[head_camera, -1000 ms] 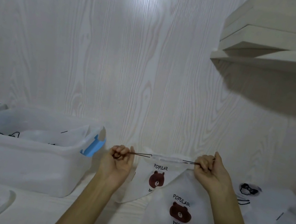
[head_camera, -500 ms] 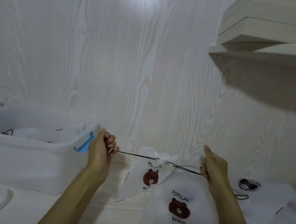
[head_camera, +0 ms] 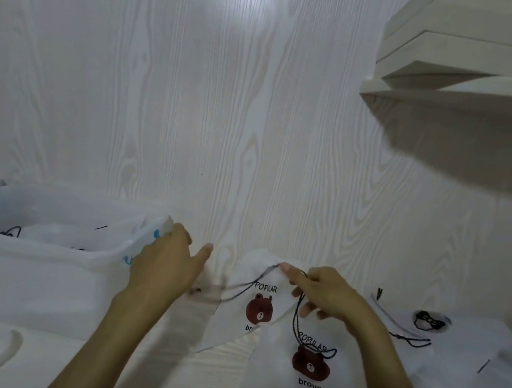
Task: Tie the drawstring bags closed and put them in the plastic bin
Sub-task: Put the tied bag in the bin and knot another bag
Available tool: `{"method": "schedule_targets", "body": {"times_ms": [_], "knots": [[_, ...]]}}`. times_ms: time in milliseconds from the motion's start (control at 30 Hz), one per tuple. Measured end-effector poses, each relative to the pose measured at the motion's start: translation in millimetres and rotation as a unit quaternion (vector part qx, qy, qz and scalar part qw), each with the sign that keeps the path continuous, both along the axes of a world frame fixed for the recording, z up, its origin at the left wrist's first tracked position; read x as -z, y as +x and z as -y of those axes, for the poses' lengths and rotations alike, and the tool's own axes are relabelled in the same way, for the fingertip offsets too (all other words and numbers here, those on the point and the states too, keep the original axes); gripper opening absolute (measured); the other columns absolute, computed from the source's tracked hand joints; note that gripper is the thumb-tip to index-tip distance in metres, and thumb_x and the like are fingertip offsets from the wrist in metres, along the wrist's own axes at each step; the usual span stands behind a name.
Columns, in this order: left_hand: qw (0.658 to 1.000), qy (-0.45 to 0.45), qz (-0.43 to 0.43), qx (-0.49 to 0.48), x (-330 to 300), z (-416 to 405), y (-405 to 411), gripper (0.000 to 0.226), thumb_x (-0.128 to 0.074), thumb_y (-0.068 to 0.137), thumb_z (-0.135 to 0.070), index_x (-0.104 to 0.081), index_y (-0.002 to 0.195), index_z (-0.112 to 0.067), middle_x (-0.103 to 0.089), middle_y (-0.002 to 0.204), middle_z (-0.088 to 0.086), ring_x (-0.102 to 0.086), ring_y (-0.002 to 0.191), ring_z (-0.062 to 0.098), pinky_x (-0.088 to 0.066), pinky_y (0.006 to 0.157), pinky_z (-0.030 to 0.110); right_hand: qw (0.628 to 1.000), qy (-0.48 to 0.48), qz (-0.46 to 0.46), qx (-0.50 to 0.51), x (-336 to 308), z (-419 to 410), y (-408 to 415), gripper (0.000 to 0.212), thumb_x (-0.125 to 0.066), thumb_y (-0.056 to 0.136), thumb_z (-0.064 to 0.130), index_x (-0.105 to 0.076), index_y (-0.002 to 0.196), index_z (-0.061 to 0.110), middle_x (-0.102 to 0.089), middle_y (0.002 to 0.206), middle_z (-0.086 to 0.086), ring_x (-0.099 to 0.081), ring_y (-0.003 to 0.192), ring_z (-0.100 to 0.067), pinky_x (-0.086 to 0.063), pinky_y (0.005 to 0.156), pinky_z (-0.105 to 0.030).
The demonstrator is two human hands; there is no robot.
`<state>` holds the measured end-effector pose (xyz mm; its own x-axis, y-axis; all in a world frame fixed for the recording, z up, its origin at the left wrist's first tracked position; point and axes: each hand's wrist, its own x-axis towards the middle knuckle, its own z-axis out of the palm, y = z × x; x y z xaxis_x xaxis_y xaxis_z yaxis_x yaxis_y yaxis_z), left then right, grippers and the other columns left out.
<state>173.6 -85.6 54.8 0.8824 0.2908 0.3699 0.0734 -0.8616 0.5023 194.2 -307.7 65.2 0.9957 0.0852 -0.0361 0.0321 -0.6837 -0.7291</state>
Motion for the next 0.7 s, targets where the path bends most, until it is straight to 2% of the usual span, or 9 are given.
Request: {"method": "schedule_targets", "body": {"times_ms": [67,100,133,200,267,433,533,633,700], "knots": [[0.997,0.024,0.079,0.004,-6.9,8.8,-5.7,0.037,-0.043,0.095,-0.048,-0.056,0.108,-0.015,-0.062,0.103,-0.002,-0.059,0.086,0.016,-0.037,0.065,0.027,0.995,0.090,0.030,0.019,7.5,-4.7,4.9,0.041,-0.051,0.091,0.047,-0.067,0.089,0.010,-0.072,0.088,-0.003,-0.060,0.052,-0.007,-0.041,0.050,-0.017],[0.995,-0.025,0.086,0.046,-10.2,14.4,-5.5,0.037,-0.041,0.097,-0.047,-0.061,0.097,-0.016,-0.065,0.092,-0.005,-0.060,0.075,0.011,-0.038,0.061,0.027,0.991,0.128,0.038,0.023,8.1,-6.3,5.6,0.036,-0.053,0.092,0.043,-0.067,0.084,0.011,-0.072,0.082,-0.003,-0.060,0.051,-0.007,-0.041,0.049,-0.017],[0.986,-0.112,0.045,0.111,-13.0,22.7,-6.5,0.042,-0.038,0.098,-0.046,-0.066,0.087,-0.017,-0.068,0.079,-0.007,-0.060,0.063,0.006,-0.039,0.057,0.025,0.986,0.156,0.047,0.023,7.6,-7.6,5.4,0.033,-0.054,0.093,0.039,-0.068,0.081,0.011,-0.071,0.076,-0.003,-0.060,0.051,-0.007,-0.042,0.049,-0.016],[0.925,-0.277,-0.122,0.231,-12.4,42.1,-11.2,0.055,-0.031,0.100,-0.048,-0.072,0.078,-0.018,-0.069,0.064,-0.007,-0.057,0.047,0.001,-0.038,0.052,0.020,0.980,0.180,0.078,0.021,5.3,-9.3,4.2,0.029,-0.056,0.092,0.034,-0.069,0.079,0.011,-0.067,0.067,-0.003,-0.058,0.052,-0.008,-0.044,0.051,-0.015],[0.872,-0.370,-0.193,0.258,-1.1,55.3,-10.2,0.060,-0.026,0.099,-0.053,-0.073,0.089,-0.017,-0.072,0.067,-0.006,-0.060,0.048,0.000,-0.040,0.050,0.018,0.980,0.166,0.108,0.024,1.6,-11.1,2.7,0.029,-0.056,0.092,0.033,-0.070,0.079,0.011,-0.063,0.061,-0.002,-0.055,0.052,-0.010,-0.043,0.052,-0.018],[0.775,-0.612,-0.044,0.151,24.2,63.3,2.0,0.037,-0.054,0.092,-0.044,-0.068,0.096,-0.010,-0.075,0.081,-0.001,-0.069,0.059,0.001,-0.051,0.048,0.013,0.989,-0.015,0.144,0.003,-7.5,-15.3,-3.2,0.030,-0.059,0.089,0.041,-0.069,0.070,0.020,-0.056,0.054,0.004,-0.049,0.048,-0.006,-0.038,0.052,-0.018],[0.778,-0.612,0.028,0.138,30.6,57.2,7.7,0.021,-0.068,0.085,-0.032,-0.072,0.085,-0.011,-0.075,0.077,0.000,-0.069,0.063,0.000,-0.051,0.053,0.012,0.969,-0.115,0.208,0.063,-8.2,-19.8,-7.4,0.026,-0.064,0.084,0.047,-0.057,0.079,0.022,-0.054,0.068,0.007,-0.052,0.064,-0.010,-0.035,0.052,-0.021],[0.834,-0.531,0.073,0.132,33.7,49.6,11.6,0.020,-0.071,0.083,-0.027,-0.075,0.081,-0.008,-0.074,0.070,0.000,-0.068,0.060,0.002,-0.052,0.056,0.014,0.951,-0.142,0.272,0.041,-3.6,-25.6,-10.1,0.045,-0.068,0.081,0.043,-0.044,0.115,0.026,-0.049,0.069,0.008,-0.052,0.066,-0.011,-0.035,0.052,-0.021],[0.859,-0.484,0.096,0.137,34.0,44.4,13.9,0.021,-0.070,0.084,-0.028,-0.075,0.083,-0.008,-0.074,0.068,-0.001,-0.069,0.061,0.004,-0.052,0.056,0.015,0.945,-0.167,0.282,-0.017,1.2,-29.7,-10.2,0.048,-0.066,0.083,0.043,-0.047,0.127,0.037,-0.061,0.077,0.011,-0.059,0.079,-0.010,-0.040,0.064,-0.021]]}}
